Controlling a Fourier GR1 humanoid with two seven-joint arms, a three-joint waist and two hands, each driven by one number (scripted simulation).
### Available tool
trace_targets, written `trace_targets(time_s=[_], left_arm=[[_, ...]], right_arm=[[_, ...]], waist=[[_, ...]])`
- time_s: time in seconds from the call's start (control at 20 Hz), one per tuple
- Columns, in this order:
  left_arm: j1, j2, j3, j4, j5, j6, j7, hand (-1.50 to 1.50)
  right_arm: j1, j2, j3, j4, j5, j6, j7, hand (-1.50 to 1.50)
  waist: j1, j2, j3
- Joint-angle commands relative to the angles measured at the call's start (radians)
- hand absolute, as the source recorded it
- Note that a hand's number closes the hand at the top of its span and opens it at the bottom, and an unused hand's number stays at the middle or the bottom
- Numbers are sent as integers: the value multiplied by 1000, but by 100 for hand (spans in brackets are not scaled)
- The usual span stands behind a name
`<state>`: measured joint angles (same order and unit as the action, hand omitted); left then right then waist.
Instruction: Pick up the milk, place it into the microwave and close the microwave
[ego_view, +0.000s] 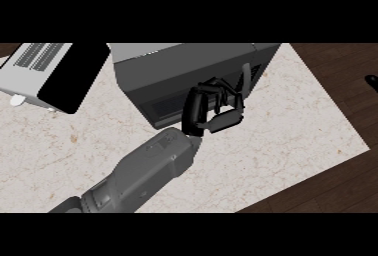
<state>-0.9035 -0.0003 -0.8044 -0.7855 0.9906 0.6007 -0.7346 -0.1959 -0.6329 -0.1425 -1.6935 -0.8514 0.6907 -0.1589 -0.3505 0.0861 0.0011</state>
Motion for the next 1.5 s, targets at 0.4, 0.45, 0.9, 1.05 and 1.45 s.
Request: trace_targets(time_s=[0.4,0.45,0.9,1.05,1.45], left_arm=[[-77,0,27,104,50,-16,18,150],[-66,0,25,100,53,-23,5,150],[-85,0,-46,171,29,13,34,150],[-82,0,-45,186,50,40,61,150],[-41,0,-56,232,92,123,73,150]], right_arm=[[-11,-42,-9,0,-50,17,29,-150],[-14,-53,-14,3,-57,28,31,-150],[-31,-67,1,-7,-123,69,38,-150],[-29,-70,9,-12,-145,80,43,-150],[9,-103,-21,-31,-170,85,50,-150]], waist=[[-9,14,-2],[-11,18,-2],[0,13,3],[13,9,2],[49,-10,0]])
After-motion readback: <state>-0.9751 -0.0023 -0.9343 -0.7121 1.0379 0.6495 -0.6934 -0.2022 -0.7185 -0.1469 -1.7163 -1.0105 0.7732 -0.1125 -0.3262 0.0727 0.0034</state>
